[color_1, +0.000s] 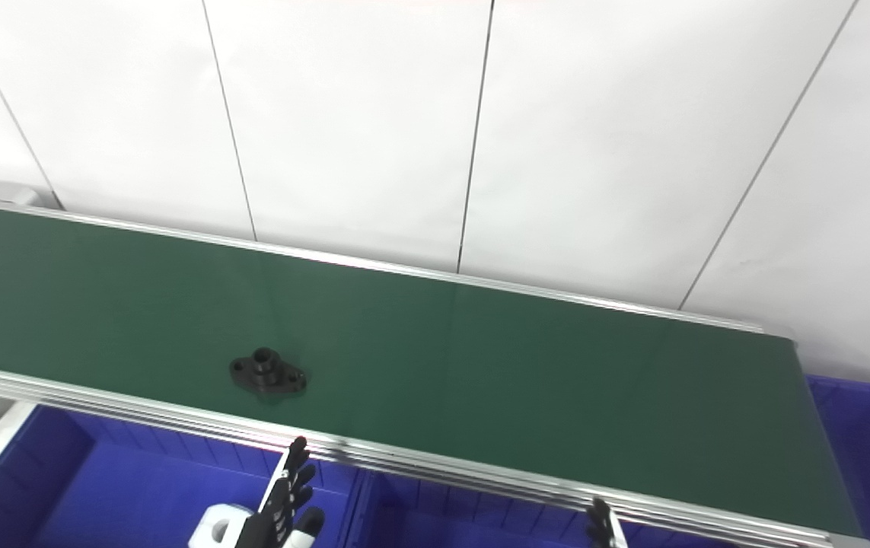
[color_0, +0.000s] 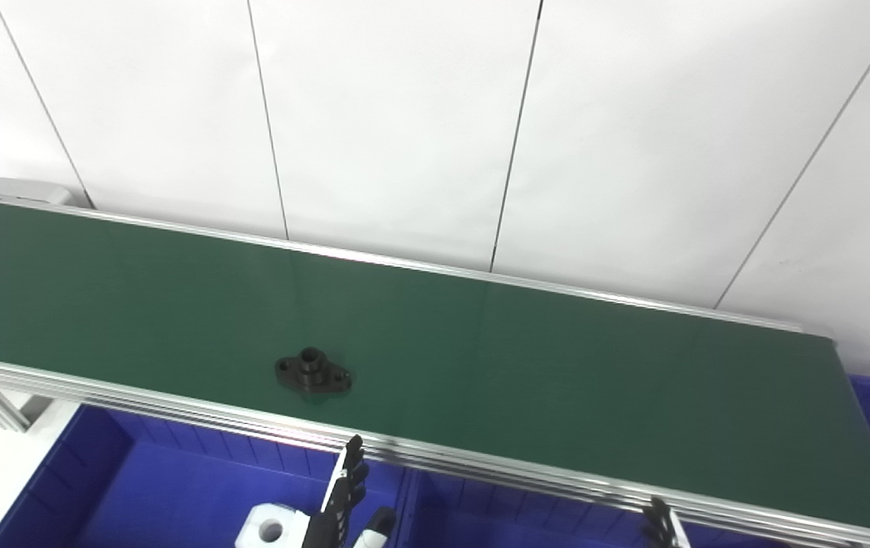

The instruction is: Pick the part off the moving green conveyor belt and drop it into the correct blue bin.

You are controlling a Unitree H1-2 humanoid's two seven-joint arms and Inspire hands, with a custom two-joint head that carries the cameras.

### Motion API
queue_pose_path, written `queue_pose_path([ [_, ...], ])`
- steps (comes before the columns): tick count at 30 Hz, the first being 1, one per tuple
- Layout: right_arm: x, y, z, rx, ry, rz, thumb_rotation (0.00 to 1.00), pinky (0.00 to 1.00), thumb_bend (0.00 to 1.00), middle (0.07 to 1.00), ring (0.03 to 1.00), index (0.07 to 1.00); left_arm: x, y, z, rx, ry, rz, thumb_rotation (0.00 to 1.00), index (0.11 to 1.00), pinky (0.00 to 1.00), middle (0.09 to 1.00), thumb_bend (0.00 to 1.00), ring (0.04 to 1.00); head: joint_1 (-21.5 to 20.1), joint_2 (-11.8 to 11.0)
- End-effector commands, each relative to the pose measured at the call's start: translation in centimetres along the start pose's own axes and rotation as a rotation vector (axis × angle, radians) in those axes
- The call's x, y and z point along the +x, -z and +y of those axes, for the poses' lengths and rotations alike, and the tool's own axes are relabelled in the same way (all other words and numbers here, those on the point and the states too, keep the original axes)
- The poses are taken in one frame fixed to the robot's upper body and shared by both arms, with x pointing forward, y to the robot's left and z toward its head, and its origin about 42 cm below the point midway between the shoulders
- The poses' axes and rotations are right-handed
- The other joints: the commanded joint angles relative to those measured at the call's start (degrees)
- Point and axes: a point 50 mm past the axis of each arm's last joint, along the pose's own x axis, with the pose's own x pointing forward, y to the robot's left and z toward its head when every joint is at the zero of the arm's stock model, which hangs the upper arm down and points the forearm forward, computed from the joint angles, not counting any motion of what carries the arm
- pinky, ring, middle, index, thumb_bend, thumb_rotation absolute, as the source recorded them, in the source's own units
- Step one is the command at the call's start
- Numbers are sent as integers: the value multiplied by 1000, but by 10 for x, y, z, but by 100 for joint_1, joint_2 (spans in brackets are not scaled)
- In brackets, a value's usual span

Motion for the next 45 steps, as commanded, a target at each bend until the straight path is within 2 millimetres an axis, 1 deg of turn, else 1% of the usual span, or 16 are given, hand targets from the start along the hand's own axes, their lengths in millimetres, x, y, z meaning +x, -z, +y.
queue_pose_path([
  [1,18,-20,-10,-38,38,-115,432,891,843,908,894,944,6,-11,-1,-24,8,-44,913,1000,996,1000,602,1000,-2,9],
  [2,28,-28,-13,-86,38,-128,419,854,856,899,879,933,7,-11,0,-30,7,-44,915,1000,998,1000,600,1000,-71,53],
  [3,35,-34,-15,-119,41,-135,383,755,883,872,833,907,7,-11,0,-34,8,-44,915,1000,1000,1000,595,1000,-71,53],
  [4,46,-41,-17,-146,39,-137,379,746,885,870,828,905,8,-10,1,-39,8,-44,915,1000,1000,1000,595,1000,-131,89],
  [6,63,-52,-18,-179,23,-124,335,686,910,833,777,859,10,-10,1,-46,11,-46,915,1000,1000,1000,598,1000,-167,118],
  [10,94,-68,-19,-234,-34,-85,307,670,928,818,768,807,12,-9,1,-49,12,-49,917,1000,1000,1000,609,1000,-228,166],
  [12,105,-73,-19,-250,-52,-77,301,670,934,815,768,800,12,-10,0,-56,13,-47,915,1000,1000,1000,612,1000,-250,178],
  [18,150,-89,-10,-313,-120,-89,282,659,967,803,765,794,12,-14,-4,-70,29,-55,932,1000,1000,1000,602,1000,-298,247],
  [24,184,-97,5,-374,-176,-104,296,662,993,794,764,791,12,-16,-8,-74,27,-59,943,1000,1000,1000,599,998,-261,280],
  [29,207,-103,22,-430,-226,-99,287,671,1000,785,764,782,12,-17,-10,-80,28,-59,935,1000,1000,1000,586,989,-249,298],
  [32,217,-106,29,-460,-252,-96,275,699,999,776,762,765,12,-19,-12,-84,28,-65,932,1000,1000,1000,559,980,-236,311],
  [35,228,-108,42,-492,-292,-90,270,714,993,779,768,759,12,-20,-13,-84,23,-68,932,1000,1000,1000,568,970,-232,328],
  [37,233,-109,48,-510,-307,-89,261,715,992,783,771,757,12,-21,-14,-83,21,-71,935,1000,1000,1000,574,964,-233,339],
  [40,238,-109,57,-535,-321,-99,256,684,999,763,748,750,11,-22,-15,-93,17,-73,936,1000,1000,1000,572,964,-231,349],
  [44,241,-110,73,-563,-343,-105,261,663,1000,753,736,748,10,-24,-16,-102,17,-78,946,1000,1000,1000,553,971,-229,354],
  [45,242,-110,76,-565,-346,-104,264,636,1000,750,721,744,9,-24,-16,-107,17,-78,948,1000,1000,1000,547,975,-223,352],
])
